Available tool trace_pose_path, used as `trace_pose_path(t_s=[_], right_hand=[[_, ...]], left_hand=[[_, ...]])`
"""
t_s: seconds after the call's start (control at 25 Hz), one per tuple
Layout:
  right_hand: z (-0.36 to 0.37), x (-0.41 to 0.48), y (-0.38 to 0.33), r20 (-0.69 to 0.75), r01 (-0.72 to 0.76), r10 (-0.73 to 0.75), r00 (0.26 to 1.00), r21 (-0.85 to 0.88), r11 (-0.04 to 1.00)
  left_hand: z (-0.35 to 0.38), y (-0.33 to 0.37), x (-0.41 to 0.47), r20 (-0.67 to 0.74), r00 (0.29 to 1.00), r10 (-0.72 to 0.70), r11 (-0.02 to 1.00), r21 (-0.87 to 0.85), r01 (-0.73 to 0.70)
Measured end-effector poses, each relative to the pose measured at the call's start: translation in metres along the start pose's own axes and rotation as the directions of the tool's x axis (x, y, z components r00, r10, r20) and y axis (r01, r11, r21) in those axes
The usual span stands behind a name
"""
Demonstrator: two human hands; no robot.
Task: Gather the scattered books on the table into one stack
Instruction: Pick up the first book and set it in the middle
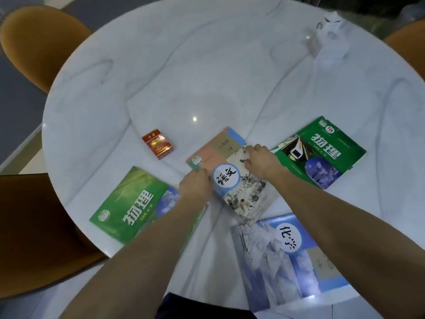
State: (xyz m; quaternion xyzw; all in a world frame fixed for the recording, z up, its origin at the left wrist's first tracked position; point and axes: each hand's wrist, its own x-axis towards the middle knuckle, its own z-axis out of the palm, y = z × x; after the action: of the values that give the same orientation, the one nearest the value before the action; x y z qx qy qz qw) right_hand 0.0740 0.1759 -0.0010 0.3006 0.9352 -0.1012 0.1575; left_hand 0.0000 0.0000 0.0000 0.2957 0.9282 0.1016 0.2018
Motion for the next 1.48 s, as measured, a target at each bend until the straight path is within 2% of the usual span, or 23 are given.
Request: trace_pose_path(t_s=[0.16,0.32,0.56,0.64,0.76,0.84,1.08,1.36,1.48], right_hand=[[0.002,0.012,0.003,-0.025,-0.044,0.044,0.999,0.015,0.999],[0.006,0.024,0.006,-0.006,-0.107,0.108,0.994,0.075,0.991],[0.001,0.043,0.014,0.134,-0.237,0.209,0.969,0.252,0.938],[-0.002,0.044,0.014,0.172,-0.271,0.224,0.959,0.338,0.901],[-0.002,0.039,0.013,0.219,-0.318,0.244,0.945,0.427,0.847],[-0.001,0.036,0.013,0.197,-0.32,0.254,0.947,0.526,0.788],[-0.006,0.027,0.017,0.192,-0.313,0.275,0.942,0.797,0.517],[-0.032,0.054,0.02,0.164,-0.259,0.353,0.921,0.936,0.24],[-0.038,0.068,0.026,0.168,-0.254,0.4,0.901,0.951,0.174]], left_hand=[[0.022,0.002,-0.007,0.061,0.985,-0.163,0.972,-0.162,0.171],[0.042,0.003,-0.005,0.142,0.96,-0.241,0.891,-0.359,0.276],[0.05,0.013,-0.007,0.188,0.91,-0.371,0.608,-0.691,0.39],[0.045,0.015,-0.007,0.171,0.907,-0.385,0.559,-0.739,0.376],[0.04,0.013,-0.002,0.119,0.928,-0.353,0.584,-0.746,0.318],[0.036,0.009,0.001,0.092,0.937,-0.337,0.613,-0.734,0.293],[0.002,0.0,0.022,0.011,0.971,-0.237,0.702,-0.689,0.179],[-0.044,0.008,0.091,-0.08,0.992,-0.093,0.787,-0.616,0.023],[-0.054,0.015,0.12,-0.071,0.997,-0.041,0.811,-0.585,-0.008]])
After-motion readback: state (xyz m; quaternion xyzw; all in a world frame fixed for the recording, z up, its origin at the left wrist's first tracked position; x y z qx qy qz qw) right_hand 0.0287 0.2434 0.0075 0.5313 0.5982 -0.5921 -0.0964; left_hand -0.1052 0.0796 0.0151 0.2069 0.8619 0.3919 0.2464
